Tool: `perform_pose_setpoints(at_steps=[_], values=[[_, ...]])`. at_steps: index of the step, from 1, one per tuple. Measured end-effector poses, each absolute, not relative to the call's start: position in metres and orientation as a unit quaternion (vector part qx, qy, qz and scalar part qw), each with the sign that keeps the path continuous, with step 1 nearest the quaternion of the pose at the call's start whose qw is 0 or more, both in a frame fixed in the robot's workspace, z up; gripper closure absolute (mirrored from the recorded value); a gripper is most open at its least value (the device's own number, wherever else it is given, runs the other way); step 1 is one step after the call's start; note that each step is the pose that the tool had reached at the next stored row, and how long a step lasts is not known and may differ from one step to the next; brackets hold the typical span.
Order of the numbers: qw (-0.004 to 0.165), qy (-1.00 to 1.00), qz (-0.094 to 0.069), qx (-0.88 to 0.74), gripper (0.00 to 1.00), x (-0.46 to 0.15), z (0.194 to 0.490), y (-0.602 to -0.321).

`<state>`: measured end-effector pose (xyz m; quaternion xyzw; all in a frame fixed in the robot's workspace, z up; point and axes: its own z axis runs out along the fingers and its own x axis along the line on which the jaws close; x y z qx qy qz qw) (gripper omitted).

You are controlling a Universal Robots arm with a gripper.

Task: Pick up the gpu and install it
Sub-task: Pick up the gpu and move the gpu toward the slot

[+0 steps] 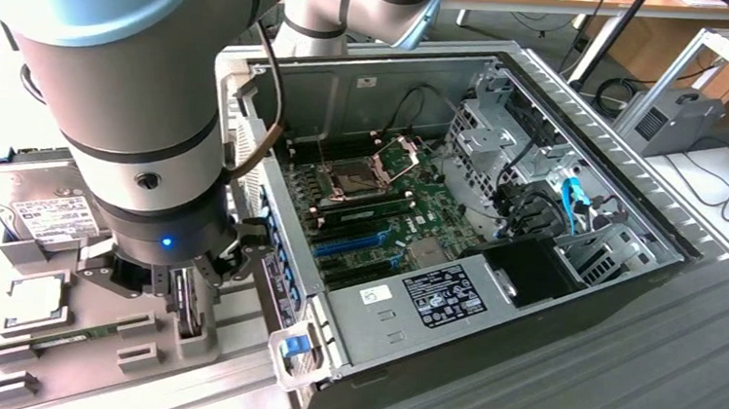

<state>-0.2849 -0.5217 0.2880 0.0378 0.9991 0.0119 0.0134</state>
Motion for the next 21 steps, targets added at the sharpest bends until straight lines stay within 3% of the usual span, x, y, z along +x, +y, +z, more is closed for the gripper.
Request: perform_pose_setpoints(at_steps=[21], values=[[0.013,0.999,0.012,0.038,0.58,-0.2850,0.2780,-0.5160]])
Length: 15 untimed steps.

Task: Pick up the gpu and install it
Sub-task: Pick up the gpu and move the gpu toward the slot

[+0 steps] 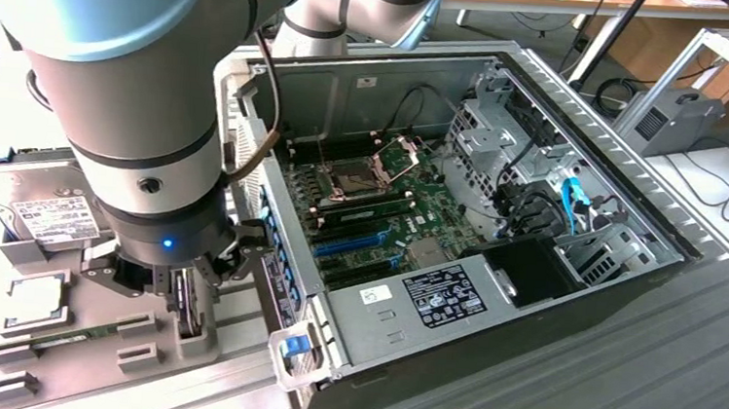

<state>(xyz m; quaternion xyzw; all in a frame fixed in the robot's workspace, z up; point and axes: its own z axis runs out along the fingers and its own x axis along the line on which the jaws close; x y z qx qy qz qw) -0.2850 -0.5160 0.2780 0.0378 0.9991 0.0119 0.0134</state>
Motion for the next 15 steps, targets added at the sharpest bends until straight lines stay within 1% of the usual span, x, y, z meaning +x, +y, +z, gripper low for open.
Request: perform_pose_setpoints(at_steps=[15], values=[[0.013,0.999,0.012,0.038,0.58,-0.2856,0.2701,-0.5152]])
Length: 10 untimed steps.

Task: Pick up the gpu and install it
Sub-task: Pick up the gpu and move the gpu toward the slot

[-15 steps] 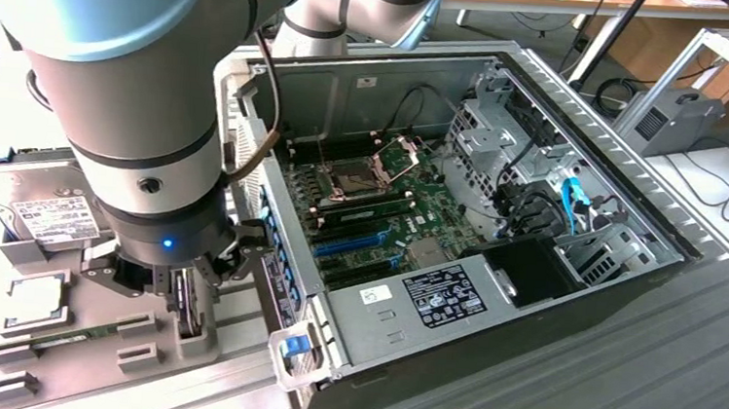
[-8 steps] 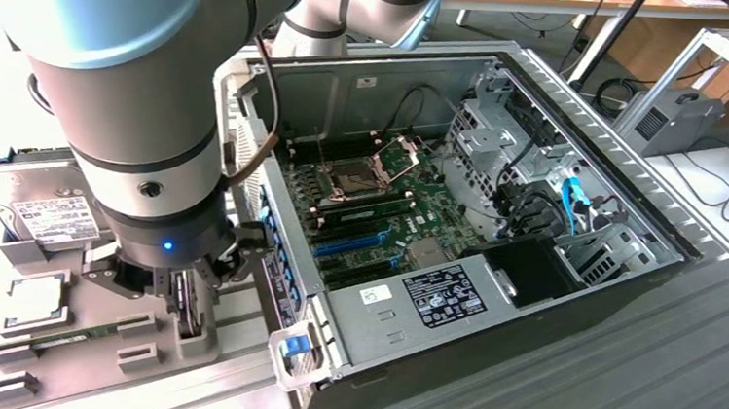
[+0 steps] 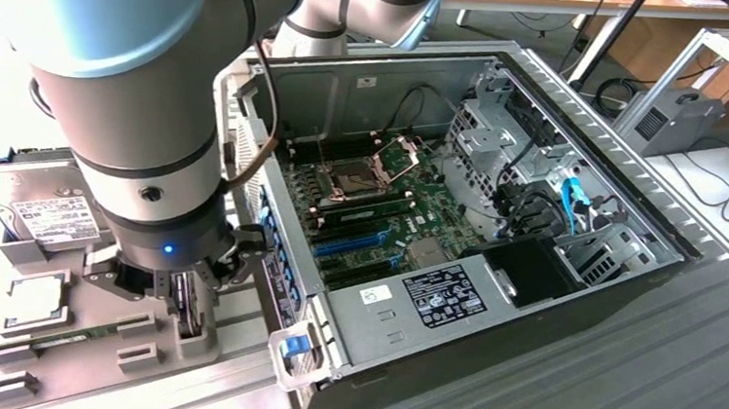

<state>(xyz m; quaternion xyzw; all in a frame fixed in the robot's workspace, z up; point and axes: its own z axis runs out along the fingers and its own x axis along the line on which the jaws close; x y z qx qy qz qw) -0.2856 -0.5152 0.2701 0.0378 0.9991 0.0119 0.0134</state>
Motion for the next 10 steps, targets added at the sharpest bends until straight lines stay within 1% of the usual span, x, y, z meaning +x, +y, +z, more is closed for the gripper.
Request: perform_pose_setpoints(at_steps=[10], values=[[0.013,0.999,0.012,0.038,0.58,-0.2860,0.2648,-0.5147]])
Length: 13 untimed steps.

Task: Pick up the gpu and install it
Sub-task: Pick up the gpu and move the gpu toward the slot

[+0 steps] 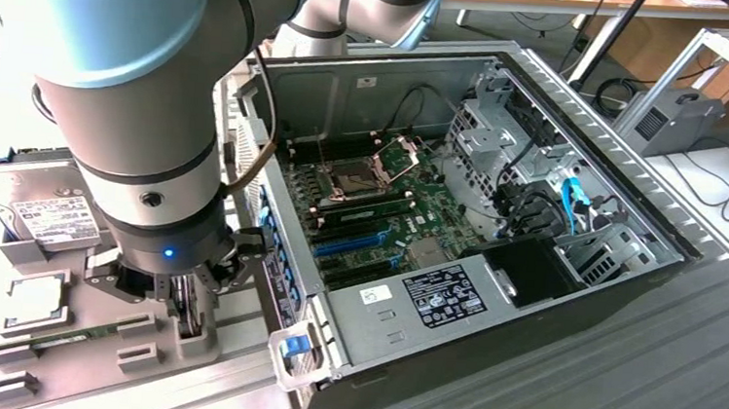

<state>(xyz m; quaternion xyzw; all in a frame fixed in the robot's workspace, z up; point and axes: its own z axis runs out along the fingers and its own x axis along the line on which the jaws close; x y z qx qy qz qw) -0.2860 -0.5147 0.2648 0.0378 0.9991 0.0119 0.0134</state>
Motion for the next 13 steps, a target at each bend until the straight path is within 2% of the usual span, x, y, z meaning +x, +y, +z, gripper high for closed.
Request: perform_pose_setpoints(at_steps=[13], values=[[0.013,0.999,0.012,0.038,0.58,-0.2865,0.2575,-0.5141]])
